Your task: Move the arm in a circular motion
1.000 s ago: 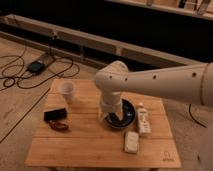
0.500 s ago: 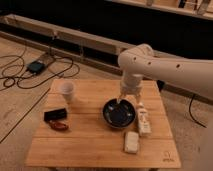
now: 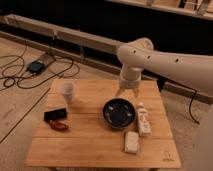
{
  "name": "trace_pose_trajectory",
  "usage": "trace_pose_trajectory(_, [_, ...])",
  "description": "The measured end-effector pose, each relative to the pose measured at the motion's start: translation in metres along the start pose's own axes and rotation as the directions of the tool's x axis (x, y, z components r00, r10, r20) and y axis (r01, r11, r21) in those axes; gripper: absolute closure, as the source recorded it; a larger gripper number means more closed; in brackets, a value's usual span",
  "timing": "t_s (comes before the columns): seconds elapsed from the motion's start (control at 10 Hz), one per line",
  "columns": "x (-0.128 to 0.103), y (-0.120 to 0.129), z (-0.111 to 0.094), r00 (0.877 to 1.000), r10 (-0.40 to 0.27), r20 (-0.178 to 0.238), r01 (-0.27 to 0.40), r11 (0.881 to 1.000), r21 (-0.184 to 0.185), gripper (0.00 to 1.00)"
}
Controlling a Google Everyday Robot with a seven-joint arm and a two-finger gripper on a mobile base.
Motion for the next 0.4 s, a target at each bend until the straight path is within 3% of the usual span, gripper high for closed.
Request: trace_pose_trajectory(0.4, [0.0003, -0.0003, 0.0009, 1.0, 0.001, -0.002, -0.001, 1.0, 0.0, 0.35])
